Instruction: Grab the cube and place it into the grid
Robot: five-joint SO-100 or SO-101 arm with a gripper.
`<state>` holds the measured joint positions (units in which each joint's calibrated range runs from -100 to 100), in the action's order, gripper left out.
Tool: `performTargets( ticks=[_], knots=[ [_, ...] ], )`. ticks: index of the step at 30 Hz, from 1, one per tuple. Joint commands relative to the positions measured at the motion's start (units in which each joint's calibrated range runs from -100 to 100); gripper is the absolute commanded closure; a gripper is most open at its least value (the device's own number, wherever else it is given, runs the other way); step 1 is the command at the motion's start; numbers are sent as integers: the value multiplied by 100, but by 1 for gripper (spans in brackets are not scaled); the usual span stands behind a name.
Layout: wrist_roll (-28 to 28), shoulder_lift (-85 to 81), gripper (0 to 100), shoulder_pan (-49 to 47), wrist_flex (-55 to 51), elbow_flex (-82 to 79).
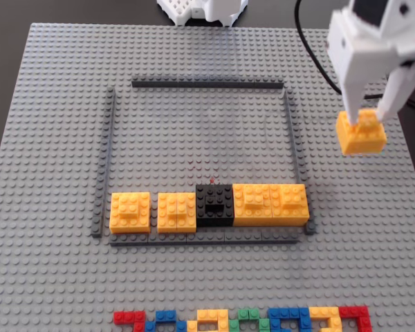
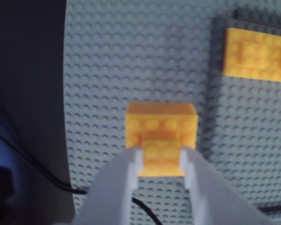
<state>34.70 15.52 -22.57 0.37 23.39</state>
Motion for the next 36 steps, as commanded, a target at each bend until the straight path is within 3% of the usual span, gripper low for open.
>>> performTargets(
  ticks=[1,14,36],
  knots=[
    [186,-813,96,257,-227,565],
    [708,-1690,96,1045,85,-1283],
    [757,-1810,97,1089,618,-2615]
  ],
)
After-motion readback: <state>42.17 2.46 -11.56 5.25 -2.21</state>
